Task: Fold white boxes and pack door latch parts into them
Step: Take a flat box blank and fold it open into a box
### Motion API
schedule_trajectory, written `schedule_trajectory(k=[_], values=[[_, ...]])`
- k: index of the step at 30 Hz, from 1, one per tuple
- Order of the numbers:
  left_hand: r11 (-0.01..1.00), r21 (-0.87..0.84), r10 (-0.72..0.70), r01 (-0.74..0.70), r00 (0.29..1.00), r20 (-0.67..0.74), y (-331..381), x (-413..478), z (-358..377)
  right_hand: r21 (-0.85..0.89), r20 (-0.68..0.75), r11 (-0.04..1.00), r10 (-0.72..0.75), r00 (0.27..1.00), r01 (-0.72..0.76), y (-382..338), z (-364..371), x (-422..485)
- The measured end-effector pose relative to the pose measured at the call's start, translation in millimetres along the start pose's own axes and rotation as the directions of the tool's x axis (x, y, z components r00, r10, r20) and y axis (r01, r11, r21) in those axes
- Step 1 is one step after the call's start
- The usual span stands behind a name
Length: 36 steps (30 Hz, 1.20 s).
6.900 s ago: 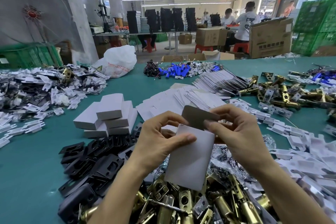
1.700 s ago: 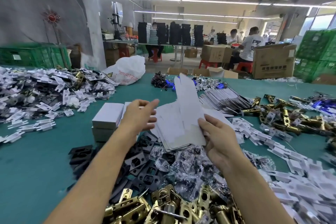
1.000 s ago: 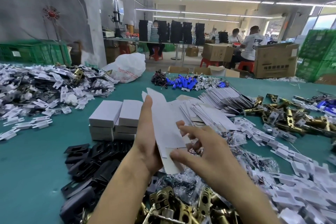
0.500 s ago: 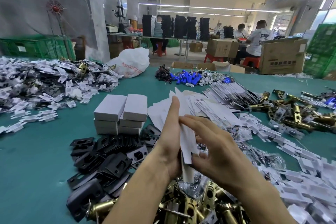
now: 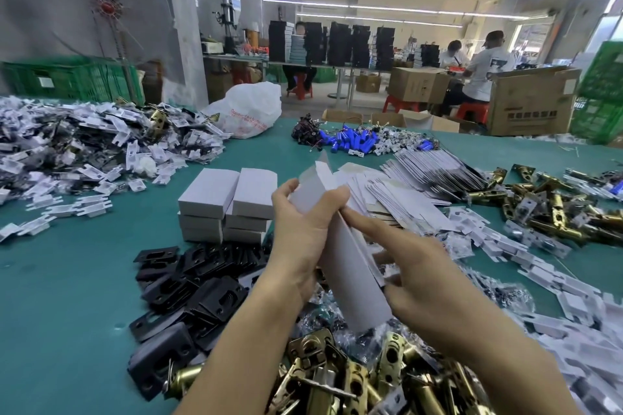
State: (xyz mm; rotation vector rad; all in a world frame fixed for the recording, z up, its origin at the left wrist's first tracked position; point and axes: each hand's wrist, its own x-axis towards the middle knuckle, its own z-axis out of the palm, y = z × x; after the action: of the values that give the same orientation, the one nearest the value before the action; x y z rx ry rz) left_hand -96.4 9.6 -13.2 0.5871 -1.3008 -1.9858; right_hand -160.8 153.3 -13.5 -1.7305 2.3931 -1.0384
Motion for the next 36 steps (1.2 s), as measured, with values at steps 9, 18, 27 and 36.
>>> schedule_trajectory(k=[9, 18, 27, 36], values=[[0.648, 0.528, 0.474, -0.549, 0.833, 0.286, -13, -10, -3, 0.208, -0.318, 0.977, 0.114, 0.941, -0.048, -1, -19, -5], [0.57, 0.524, 0.515, -0.634, 0.772, 0.374, -18, -13, -2, 0.51, -0.283, 0.859, 0.21, 0.936, -0.039, -6, -2, 4], [0.459, 0.534, 0.594, -0.71, 0.692, 0.41, -17, -10, -4, 0.492, -0.388, 0.87, 0.191, 0.902, 0.028, -3, -3, 6], [0.455, 0.572, 0.518, -0.682, 0.725, 0.453, -17, -10, -7, 0.585, -0.399, 0.803, 0.162, 0.903, 0.115, -5, -4, 6]])
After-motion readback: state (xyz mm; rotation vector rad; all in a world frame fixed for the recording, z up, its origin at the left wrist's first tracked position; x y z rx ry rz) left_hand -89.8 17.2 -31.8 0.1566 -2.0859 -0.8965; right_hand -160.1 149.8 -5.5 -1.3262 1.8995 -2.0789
